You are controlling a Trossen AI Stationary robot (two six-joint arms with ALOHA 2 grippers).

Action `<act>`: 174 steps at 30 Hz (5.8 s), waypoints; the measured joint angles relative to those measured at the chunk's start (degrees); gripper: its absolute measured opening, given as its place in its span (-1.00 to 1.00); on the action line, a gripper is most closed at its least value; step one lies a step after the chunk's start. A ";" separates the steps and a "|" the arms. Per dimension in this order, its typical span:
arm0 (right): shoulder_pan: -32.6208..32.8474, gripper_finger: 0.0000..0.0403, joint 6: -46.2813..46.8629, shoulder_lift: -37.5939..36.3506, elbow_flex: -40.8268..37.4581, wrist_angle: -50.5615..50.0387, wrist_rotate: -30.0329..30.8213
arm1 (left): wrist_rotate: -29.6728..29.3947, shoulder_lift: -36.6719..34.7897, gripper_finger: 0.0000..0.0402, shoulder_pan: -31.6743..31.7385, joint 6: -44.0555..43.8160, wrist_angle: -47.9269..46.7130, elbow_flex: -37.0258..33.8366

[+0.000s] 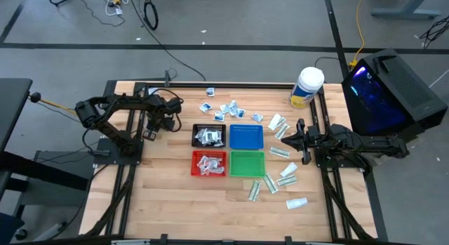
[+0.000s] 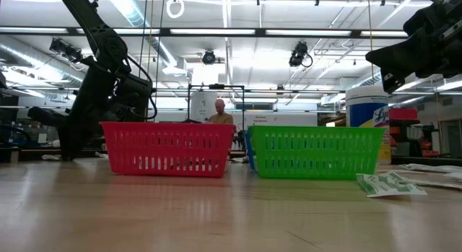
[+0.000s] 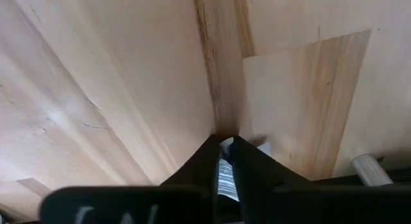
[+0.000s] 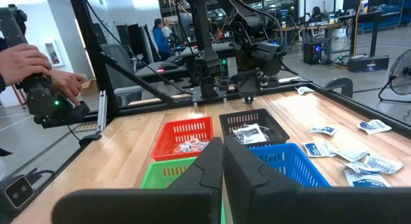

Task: Pick & Place First Aid Supplies
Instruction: Put the gray towelette pack into the black bin

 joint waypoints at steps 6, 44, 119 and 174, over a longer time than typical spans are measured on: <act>0.02 -0.91 -0.01 0.00 0.00 0.01 0.00 | -0.06 0.00 -0.95 -0.64 -0.29 0.00 0.00; 0.00 -0.91 -0.01 0.01 0.00 0.02 0.01 | 38.79 -0.17 -0.98 -5.54 -13.60 6.07 25.88; 0.00 -0.91 0.00 0.02 0.00 0.00 0.01 | 10.54 2.22 0.18 6.79 -35.90 0.48 37.20; 0.02 -0.91 0.00 0.01 0.00 0.02 0.00 | -19.42 20.61 -0.06 21.40 -27.42 -9.33 37.20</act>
